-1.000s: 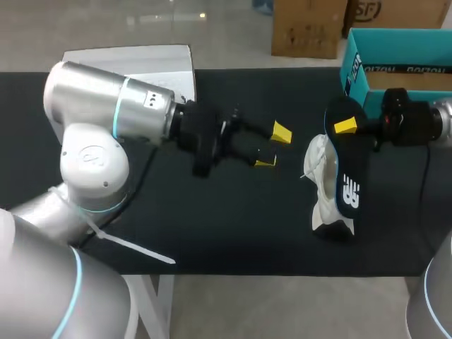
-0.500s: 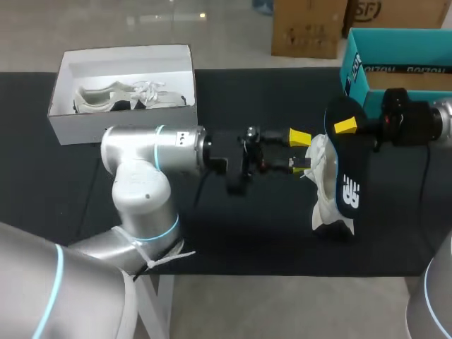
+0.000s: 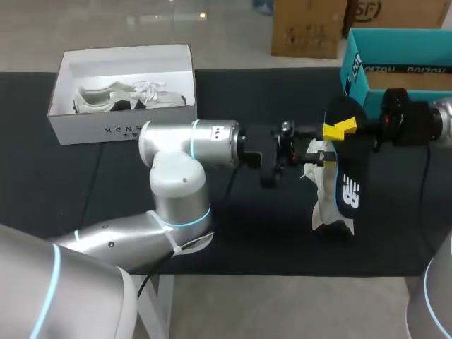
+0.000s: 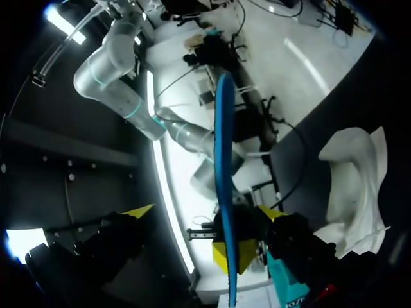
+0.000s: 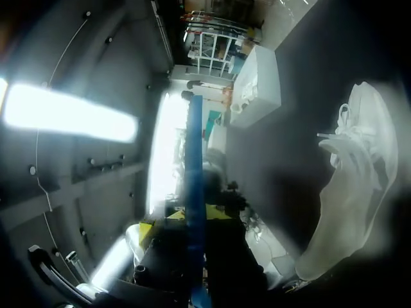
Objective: Take the shoe out of the shoebox, open the shoe tongue, remove and reinsert the insole, then place the shoe into the shoebox
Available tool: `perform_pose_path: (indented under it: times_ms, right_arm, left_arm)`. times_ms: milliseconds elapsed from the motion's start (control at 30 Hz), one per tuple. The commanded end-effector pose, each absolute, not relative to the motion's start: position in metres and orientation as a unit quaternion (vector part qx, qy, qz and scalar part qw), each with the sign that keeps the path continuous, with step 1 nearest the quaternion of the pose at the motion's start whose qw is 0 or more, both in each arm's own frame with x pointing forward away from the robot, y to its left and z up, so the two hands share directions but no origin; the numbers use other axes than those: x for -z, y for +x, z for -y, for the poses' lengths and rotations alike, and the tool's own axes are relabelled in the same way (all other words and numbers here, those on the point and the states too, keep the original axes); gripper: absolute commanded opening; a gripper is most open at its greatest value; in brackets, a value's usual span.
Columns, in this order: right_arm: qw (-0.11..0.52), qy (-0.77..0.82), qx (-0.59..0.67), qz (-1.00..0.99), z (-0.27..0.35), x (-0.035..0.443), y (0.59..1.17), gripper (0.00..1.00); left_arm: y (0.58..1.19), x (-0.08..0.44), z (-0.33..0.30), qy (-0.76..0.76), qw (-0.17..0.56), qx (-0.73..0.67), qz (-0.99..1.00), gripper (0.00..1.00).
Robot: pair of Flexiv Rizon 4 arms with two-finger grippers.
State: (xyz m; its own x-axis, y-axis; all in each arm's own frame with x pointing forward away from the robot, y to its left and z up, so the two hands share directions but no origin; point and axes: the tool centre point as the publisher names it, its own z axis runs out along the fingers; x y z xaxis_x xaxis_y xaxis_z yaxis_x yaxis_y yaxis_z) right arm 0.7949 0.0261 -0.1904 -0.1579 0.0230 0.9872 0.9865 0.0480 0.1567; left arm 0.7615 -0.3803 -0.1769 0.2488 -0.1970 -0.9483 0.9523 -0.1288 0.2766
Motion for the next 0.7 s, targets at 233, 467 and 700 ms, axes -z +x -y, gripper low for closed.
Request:
perform_pose_path:
  times_ms: [233,467,700]
  right_arm:
    - [0.463,-0.455,0.519,0.556,-0.026,0.1903,0.7945,0.0]
    - [0.463,-0.455,0.519,0.556,-0.026,0.1903,0.7945,0.0]
    - [0.463,-0.455,0.519,0.556,-0.026,0.1903,0.7945,0.0]
  left_arm:
    - [0.7669,0.182,0.3955,0.556,0.562,0.499,-0.355,0.82]
    - [0.7666,0.1842,0.3908,0.555,0.564,0.491,-0.364,0.49]
    - [0.7676,0.1844,0.3907,0.558,0.562,0.485,-0.371,0.39]
